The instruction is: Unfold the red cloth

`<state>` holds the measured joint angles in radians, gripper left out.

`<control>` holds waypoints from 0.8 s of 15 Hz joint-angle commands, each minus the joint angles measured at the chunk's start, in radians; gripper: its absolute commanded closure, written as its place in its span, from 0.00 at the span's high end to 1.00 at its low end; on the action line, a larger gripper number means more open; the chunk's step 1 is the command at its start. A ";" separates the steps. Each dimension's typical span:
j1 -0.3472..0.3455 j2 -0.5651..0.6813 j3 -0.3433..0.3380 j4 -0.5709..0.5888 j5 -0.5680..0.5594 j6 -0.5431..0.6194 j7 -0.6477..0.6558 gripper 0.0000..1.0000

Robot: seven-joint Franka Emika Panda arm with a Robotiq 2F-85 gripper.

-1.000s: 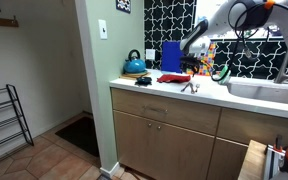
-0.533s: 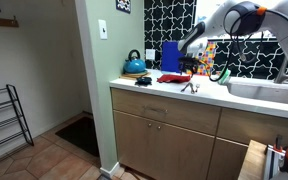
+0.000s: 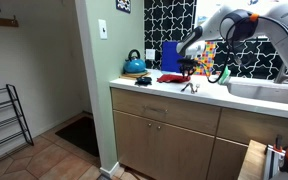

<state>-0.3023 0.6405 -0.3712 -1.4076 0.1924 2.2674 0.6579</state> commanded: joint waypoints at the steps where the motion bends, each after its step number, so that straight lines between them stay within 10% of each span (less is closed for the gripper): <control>1: -0.024 0.037 0.015 0.059 -0.021 -0.049 0.019 0.20; 3: -0.025 0.046 0.012 0.073 -0.025 -0.066 0.022 0.00; 12: -0.025 0.047 -0.026 0.105 -0.100 -0.114 0.094 0.01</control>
<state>-0.3151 0.6758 -0.3856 -1.3351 0.1343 2.2046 0.7070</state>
